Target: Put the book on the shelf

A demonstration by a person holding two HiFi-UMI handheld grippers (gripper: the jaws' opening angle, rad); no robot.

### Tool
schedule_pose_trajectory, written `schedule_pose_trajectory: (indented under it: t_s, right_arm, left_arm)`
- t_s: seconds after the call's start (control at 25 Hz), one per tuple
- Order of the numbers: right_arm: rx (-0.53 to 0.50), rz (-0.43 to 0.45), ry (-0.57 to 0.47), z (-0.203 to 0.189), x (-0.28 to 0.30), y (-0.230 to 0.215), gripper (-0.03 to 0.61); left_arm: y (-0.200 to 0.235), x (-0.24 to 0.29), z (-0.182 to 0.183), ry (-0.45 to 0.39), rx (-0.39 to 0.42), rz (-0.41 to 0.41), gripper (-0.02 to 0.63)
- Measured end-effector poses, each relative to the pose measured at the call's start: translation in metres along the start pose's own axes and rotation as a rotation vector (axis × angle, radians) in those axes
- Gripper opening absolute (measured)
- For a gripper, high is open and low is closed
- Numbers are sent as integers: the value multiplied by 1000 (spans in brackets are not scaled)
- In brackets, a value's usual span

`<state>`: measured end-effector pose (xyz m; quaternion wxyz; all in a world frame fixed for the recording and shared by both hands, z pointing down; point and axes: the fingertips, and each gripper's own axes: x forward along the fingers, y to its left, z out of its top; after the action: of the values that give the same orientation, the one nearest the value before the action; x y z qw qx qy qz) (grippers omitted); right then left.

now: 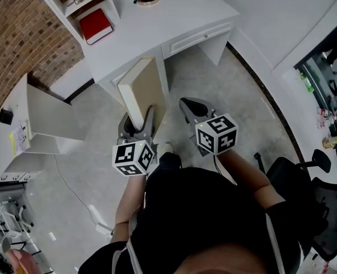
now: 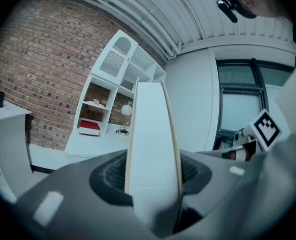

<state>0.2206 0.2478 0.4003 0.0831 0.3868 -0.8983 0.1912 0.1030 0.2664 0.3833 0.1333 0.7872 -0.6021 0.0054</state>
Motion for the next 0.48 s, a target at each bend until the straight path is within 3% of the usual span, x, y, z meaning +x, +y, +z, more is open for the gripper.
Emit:
schedule_pose_trajectory:
  t_s: [0.48]
  right_arm:
    - [29,7,1,26,56,-12,-3]
  left_arm:
    - [39,43,14,13,-6,2,210]
